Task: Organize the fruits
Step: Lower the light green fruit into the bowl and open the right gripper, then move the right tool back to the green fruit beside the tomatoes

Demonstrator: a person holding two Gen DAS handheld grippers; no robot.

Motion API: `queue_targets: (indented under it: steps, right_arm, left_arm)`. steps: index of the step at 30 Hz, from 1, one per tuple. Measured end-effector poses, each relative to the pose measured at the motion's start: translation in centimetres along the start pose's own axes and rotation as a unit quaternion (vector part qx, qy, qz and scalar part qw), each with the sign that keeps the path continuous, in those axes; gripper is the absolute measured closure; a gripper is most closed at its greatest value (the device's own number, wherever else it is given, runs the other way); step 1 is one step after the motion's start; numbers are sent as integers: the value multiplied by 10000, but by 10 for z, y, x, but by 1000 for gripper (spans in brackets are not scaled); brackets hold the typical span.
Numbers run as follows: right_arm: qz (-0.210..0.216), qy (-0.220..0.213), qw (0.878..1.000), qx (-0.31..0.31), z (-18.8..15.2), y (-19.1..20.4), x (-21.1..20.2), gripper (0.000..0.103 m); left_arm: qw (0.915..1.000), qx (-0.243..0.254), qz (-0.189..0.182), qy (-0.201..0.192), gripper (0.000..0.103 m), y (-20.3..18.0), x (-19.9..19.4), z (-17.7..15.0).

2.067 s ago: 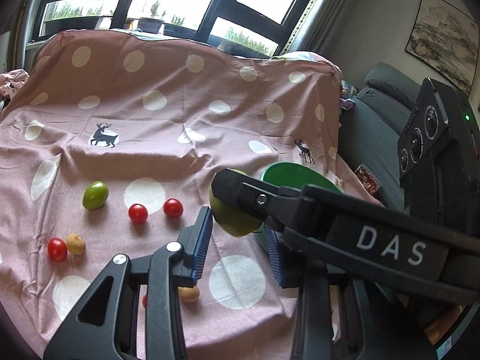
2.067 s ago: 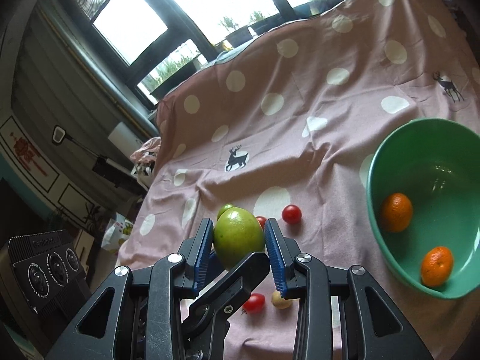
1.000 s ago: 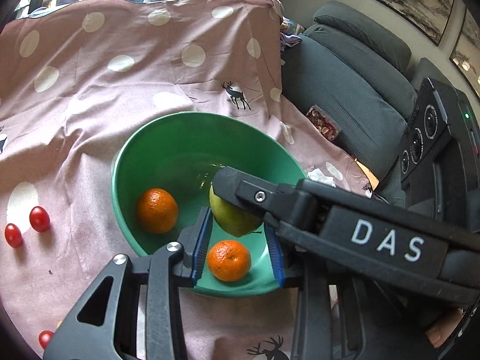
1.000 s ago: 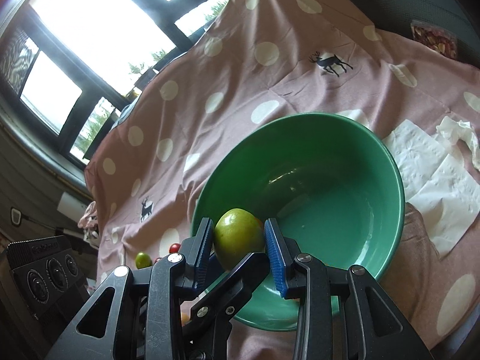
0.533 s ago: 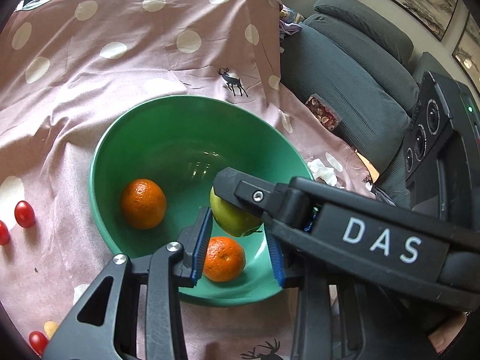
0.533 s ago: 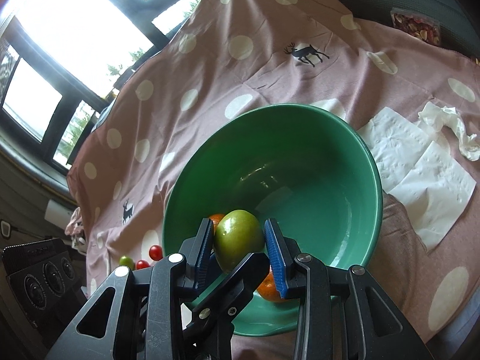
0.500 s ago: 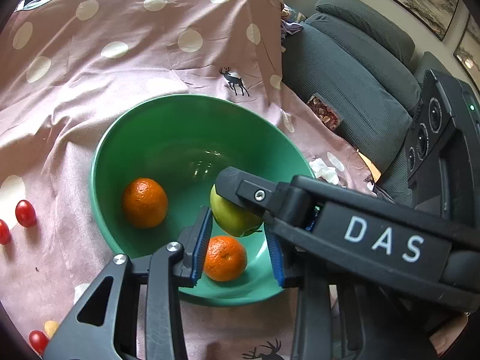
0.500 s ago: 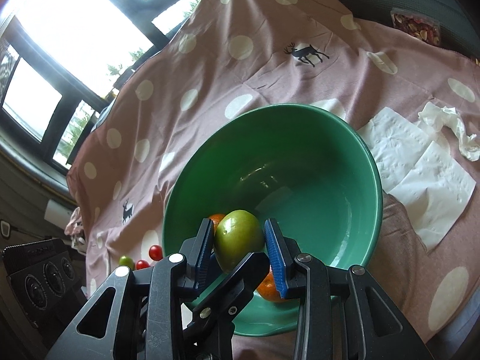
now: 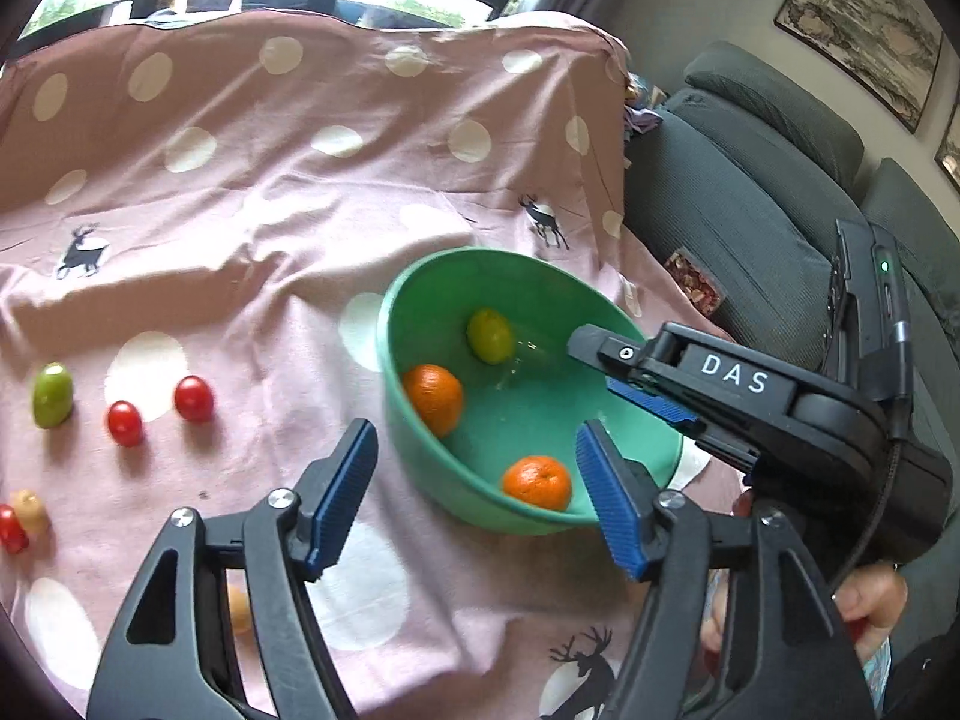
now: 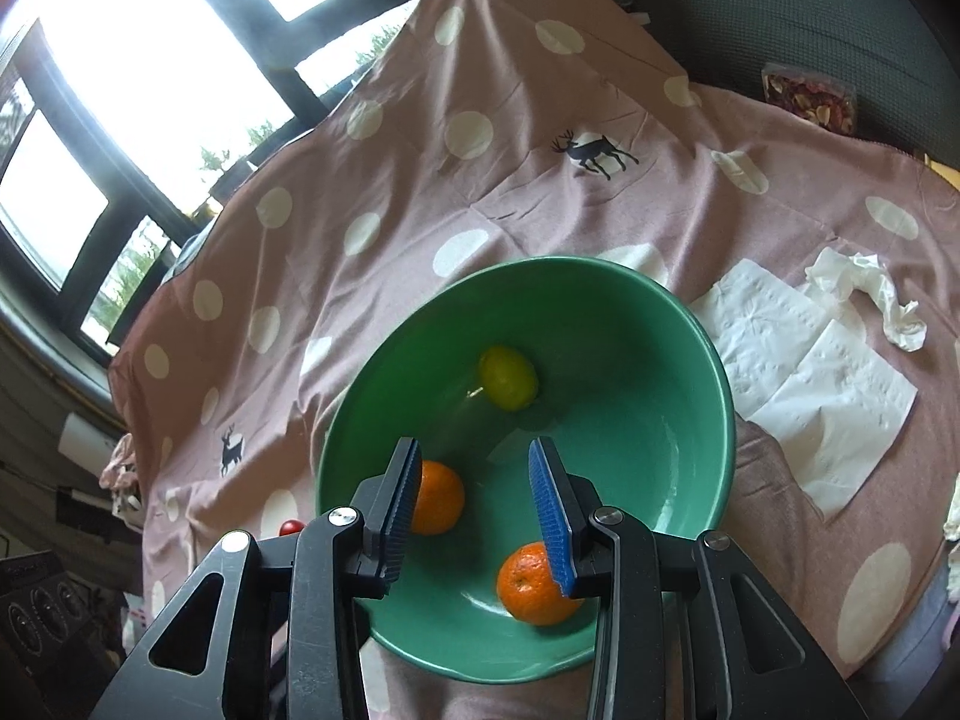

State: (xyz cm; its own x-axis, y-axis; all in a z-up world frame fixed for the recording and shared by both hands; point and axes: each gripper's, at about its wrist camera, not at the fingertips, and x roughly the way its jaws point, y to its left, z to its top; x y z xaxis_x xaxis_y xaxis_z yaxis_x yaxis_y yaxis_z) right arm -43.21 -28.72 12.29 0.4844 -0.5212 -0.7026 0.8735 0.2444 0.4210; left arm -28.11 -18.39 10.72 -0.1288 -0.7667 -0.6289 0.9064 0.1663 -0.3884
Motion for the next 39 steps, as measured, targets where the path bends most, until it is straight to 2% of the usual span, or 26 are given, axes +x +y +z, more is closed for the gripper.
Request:
queue_targets:
  steps: [3, 5, 9, 11, 13, 15, 19, 22, 25, 29, 34, 37, 39]
  right_arm:
    - [87, -118, 9998, -130, -1, 11, -3, 55]
    - [161, -230, 9993, -240, -2, 20, -6, 52]
    - [461, -332, 9971, -506, -10, 47, -10, 46]
    - [672, -259, 9952, -666, -15, 63, -6, 46]
    - [866, -104, 9924, -870, -24, 82, 1, 46]
    - [1043, 116, 9881, -1121, -34, 103, 10, 46]
    - [1334, 709, 9764, -1546, -55, 148, 37, 46]
    - [1460, 1232, 9658, -1756, -69, 183, 67, 46]
    - [1423, 1730, 9559, -1898, -84, 215, 105, 46]
    - [1217, 1774, 9554, -2025, -93, 243, 143, 58]
    - [885, 1878, 9563, -2061, -102, 245, 169, 59]
    - [1054, 2164, 9507, -1957, -107, 243, 176, 65]
    - [1089, 2171, 9494, -1992, -110, 244, 176, 66]
  left_arm:
    - [9983, -352, 322, -343, 29, 30, -39, -2]
    - [9936, -700, 686, -559, 24, 54, -62, -6]
    - [9727, -1261, 1704, -943, 19, 106, -91, -22]
    - [9594, -1496, 2180, -983, 19, 132, -93, -33]
    - [9470, -1753, 2554, -850, 19, 157, -92, -38]
    - [9432, -1903, 2614, -768, 19, 175, -91, -41]
    - [9293, -2171, 2883, -782, 19, 196, -95, -44]
    - [9259, -2381, 2820, -808, 19, 207, -100, -47]
    - [9194, -2464, 2965, -776, 19, 213, -101, -49]
    - [9146, -2437, 3149, -703, 19, 217, -100, -51]
    - [9134, -2481, 3161, -647, 20, 221, -99, -51]
    - [9154, -2420, 3158, -614, 19, 218, -96, -51]
    - [9165, -2360, 3174, -596, 19, 216, -95, -51]
